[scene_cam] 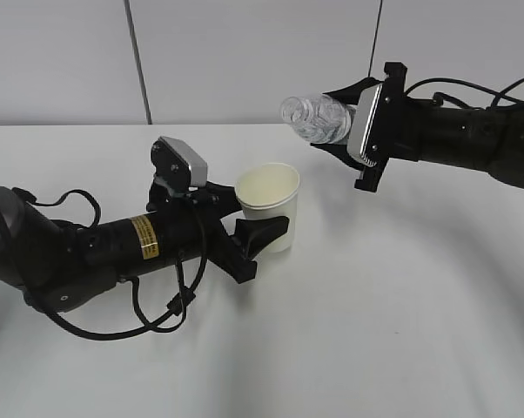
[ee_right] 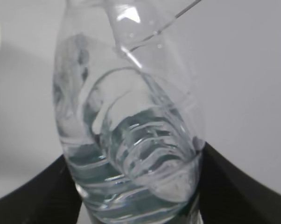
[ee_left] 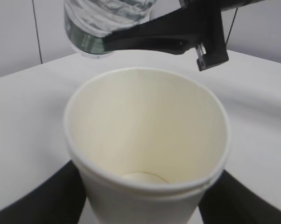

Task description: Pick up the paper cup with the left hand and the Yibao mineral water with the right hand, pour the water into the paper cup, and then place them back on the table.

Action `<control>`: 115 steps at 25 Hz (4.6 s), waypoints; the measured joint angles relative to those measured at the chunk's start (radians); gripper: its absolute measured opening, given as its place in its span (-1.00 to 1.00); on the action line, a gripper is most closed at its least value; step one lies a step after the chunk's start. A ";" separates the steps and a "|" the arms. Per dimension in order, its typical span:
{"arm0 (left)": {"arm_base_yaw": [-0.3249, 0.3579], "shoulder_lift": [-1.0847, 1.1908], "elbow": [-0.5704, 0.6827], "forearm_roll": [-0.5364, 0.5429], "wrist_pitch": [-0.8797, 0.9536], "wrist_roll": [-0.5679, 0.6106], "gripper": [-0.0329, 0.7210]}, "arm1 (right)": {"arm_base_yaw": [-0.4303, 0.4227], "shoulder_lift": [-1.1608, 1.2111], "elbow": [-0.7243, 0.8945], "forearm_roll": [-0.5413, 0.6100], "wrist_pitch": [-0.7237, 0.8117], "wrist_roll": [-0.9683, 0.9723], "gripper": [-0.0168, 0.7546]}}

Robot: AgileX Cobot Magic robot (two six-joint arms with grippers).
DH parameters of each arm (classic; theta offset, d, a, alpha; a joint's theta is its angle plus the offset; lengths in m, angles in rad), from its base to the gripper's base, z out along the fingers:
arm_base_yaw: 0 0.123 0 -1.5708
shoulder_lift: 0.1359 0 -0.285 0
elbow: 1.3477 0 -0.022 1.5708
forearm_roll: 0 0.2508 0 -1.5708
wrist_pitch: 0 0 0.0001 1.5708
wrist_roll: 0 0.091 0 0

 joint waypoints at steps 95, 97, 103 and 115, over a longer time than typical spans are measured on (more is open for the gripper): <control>-0.046 0.000 -0.020 -0.009 0.023 -0.003 0.24 | 0.000 0.000 0.000 -0.001 0.058 -0.452 0.31; -0.046 0.000 -0.020 -0.009 0.023 -0.003 0.24 | 0.000 0.000 0.000 -0.001 0.058 -0.459 0.31; -0.046 0.000 -0.020 -0.009 0.023 -0.003 0.24 | 0.000 0.000 0.000 -0.001 0.058 -0.481 0.31; -0.054 0.000 -0.020 -0.010 0.023 -0.003 0.24 | 0.000 0.000 0.000 -0.001 0.058 -0.495 0.31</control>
